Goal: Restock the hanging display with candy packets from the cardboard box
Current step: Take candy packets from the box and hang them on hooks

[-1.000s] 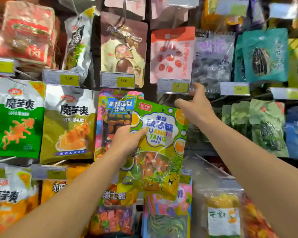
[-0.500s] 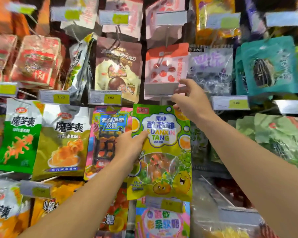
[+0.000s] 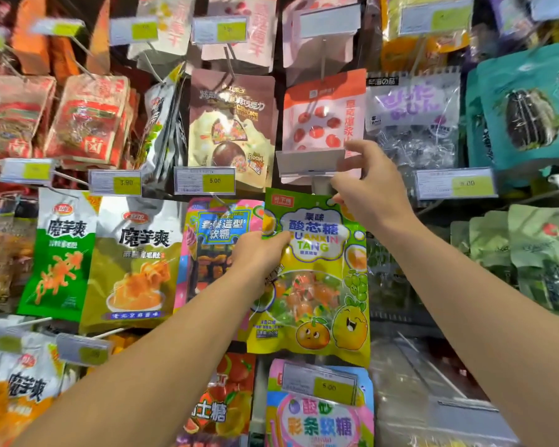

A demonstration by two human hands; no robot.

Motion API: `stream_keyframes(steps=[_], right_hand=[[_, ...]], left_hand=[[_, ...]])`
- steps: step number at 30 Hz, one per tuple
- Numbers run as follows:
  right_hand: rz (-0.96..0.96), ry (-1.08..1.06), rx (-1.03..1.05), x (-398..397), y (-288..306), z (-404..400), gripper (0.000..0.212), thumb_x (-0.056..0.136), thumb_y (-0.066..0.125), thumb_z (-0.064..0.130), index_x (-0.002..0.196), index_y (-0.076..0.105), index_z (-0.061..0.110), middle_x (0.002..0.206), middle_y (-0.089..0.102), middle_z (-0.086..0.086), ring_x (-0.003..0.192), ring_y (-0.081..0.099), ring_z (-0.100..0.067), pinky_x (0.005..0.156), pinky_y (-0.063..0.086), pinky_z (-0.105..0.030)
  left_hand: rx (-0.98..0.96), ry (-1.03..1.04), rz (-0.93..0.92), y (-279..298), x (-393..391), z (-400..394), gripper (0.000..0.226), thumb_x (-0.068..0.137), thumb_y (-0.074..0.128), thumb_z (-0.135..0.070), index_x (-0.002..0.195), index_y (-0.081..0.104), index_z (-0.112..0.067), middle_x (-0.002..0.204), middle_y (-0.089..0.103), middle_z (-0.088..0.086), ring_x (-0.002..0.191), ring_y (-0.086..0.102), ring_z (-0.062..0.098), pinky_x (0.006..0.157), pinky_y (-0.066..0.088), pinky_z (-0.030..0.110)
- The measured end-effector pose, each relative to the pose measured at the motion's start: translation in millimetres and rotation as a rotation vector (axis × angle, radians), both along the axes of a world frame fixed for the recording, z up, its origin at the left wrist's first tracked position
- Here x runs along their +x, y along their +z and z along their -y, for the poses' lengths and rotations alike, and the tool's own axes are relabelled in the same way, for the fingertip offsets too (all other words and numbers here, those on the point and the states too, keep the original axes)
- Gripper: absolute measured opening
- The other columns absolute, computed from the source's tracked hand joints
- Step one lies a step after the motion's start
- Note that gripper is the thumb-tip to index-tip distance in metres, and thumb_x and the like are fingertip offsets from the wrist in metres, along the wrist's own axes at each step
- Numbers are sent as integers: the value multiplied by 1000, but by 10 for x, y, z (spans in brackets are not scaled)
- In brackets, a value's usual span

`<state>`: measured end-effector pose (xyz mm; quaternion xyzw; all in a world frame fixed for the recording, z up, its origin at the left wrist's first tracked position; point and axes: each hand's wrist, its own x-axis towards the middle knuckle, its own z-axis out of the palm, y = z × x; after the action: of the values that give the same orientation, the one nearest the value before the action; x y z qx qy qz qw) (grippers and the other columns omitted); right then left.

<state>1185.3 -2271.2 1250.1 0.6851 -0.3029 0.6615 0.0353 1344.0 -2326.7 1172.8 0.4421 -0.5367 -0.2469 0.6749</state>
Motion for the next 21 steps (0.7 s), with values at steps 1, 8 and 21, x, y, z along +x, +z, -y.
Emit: stream_keyframes(steps=[1,8,21], right_hand=[[0,10,-3,-7,-9,2,47,72,57,23,117,53,36,98,64,12,84,70,-26,82,57,-48],[-12,17,-21,-37,20,9,41,73,56,23,112,54,36,98,65,12,87,70,-27,82,56,-48],[-3,31,-8,-74,-111,5,51,71,57,25,121,56,30,99,65,11,82,71,-21,82,57,-47]], left_hand=[[4,-26,-27,-1,4,1,43,65,69,-54,86,69,-16,83,74,11,86,70,31,85,56,48],[-22,-53,-40,-9,77,1,37,68,69,-50,77,55,-18,69,51,9,65,47,19,64,36,36],[33,103,8,84,10,100,44,81,69,-51,69,55,-11,77,59,10,74,54,30,64,42,38]])
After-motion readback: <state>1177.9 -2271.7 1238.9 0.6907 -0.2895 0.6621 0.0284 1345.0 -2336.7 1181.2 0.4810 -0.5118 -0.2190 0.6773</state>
